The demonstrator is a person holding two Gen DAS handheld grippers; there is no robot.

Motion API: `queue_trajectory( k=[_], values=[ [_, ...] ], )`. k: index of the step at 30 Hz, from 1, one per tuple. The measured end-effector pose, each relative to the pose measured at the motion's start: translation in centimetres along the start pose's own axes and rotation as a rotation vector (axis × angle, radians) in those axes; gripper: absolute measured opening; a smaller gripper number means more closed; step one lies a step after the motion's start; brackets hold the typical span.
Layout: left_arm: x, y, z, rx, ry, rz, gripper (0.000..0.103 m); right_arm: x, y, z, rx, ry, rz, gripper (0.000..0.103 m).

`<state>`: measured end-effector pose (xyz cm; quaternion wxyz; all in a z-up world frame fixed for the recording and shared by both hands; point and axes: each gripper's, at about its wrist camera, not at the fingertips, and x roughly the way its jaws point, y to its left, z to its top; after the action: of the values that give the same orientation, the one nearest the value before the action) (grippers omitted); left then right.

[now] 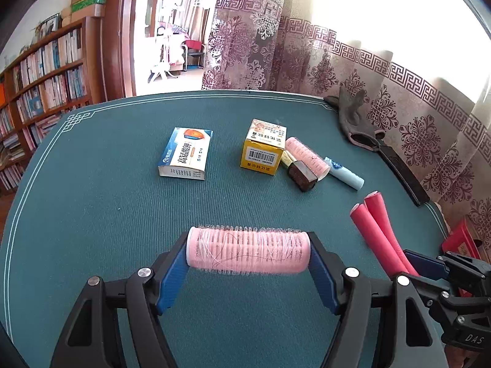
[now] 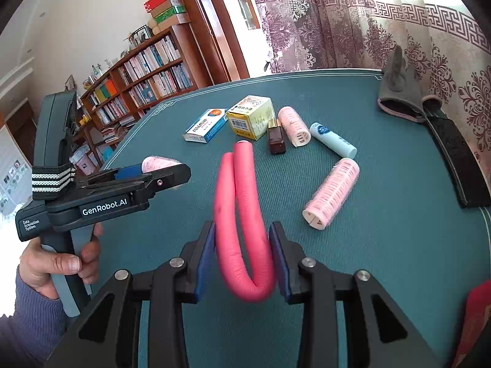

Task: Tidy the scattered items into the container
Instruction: 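Lift the pink roller with left while right lifts the foam curler, then carry roller and foam curler to the red tin and release them inside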

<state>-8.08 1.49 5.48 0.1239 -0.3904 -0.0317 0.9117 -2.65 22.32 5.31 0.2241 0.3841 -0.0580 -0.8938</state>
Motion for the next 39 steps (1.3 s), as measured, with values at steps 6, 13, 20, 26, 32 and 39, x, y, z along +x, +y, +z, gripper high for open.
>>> queue_trajectory(
  k=[6, 13, 20, 26, 32, 39],
  values=[
    [-0.8, -2.4, -1.0, 0.045, 0.007, -0.028, 0.073, -4.2, -0.3, -1.6, 0.037, -0.067, -0.062, 0.039],
    [-1.5, -6.1, -1.7, 0.100, 0.015, -0.074, 0.073, -10.1, -3.0, -3.5, 0.120, -0.145, -0.153, 0.039],
    [-2.2, -10.9, -2.2, 0.185, 0.019, -0.130, 0.073, -16.8, -6.2, -5.8, 0.181, -0.246, -0.313, 0.040],
    [-2.8, -15.2, -2.7, 0.253, 0.021, -0.183, 0.073, -21.5, -10.3, -8.4, 0.258, -0.269, -0.462, 0.040],
    [-3.4, -19.4, -3.0, 0.320, 0.020, -0.236, 0.073, -24.2, -13.4, -10.5, 0.299, -0.267, -0.595, 0.040],
    [-4.3, -23.7, -3.1, 0.388, 0.016, -0.288, 0.073, -24.0, -15.2, -10.8, 0.288, -0.237, -0.657, 0.045]
  ],
)
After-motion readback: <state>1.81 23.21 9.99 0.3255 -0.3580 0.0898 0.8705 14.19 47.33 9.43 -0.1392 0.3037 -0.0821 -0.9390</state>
